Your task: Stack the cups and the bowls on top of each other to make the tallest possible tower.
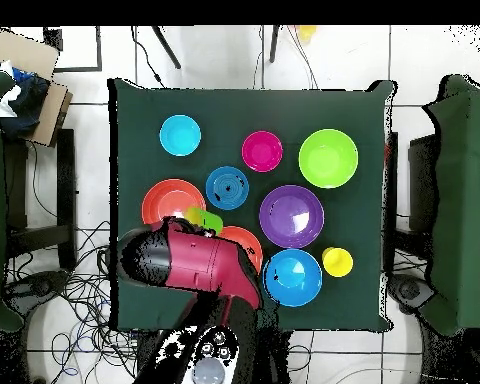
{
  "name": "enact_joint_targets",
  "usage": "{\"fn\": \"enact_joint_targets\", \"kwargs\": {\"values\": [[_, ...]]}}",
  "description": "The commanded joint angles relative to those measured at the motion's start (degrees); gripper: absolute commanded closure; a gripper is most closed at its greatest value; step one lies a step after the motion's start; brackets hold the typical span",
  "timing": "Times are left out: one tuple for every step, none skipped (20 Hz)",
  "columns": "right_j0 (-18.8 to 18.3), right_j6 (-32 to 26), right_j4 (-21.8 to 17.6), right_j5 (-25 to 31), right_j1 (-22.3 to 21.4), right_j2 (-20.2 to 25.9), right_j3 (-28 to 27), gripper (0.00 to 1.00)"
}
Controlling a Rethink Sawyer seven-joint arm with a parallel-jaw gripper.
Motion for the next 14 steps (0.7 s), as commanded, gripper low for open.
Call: {"fn": "enact_joint_targets", "kwargs": {"values": [[-0.9, 5.4, -2.4, 0.1, 2.1, 3.3, -3.5, 1.00], [-0.7, 5.5, -2.5, 0.6, 2.4, 2.8, -4.3, 1.00], [-0.6, 5.6, -2.6, 0.7, 2.7, 2.6, -5.0, 1.00], [-0.6, 5.6, -2.7, 0.7, 3.1, 2.4, -5.6, 1.00], [-0.7, 5.7, -2.7, 0.2, 3.5, 2.4, -5.9, 1.00], [-0.8, 5.7, -2.7, -0.2, 4.0, 2.4, -6.3, 1.00], [-0.8, 5.9, -2.7, -0.7, 4.3, 2.4, -6.4, 1.00], [-0.8, 6.0, -2.7, -1.1, 4.6, 2.4, -6.5, 1.00], [-0.9, 5.9, -2.7, -1.2, 4.7, 2.5, -6.5, 1.00], [-1.0, 5.8, -2.7, -1.3, 4.7, 2.6, -6.5, 1.00], [-1.0, 6.0, -2.6, -1.2, 4.8, 2.6, -6.6, 1.00], [-1.1, 6.0, -2.5, -1.2, 4.9, 2.7, -6.7, 1.00], [-1.0, 6.0, -2.5, -1.2, 4.9, 2.6, -6.7, 1.00], [-1.2, 5.9, -2.5, -1.2, 5.0, 2.7, -6.8, 1.00]]}}
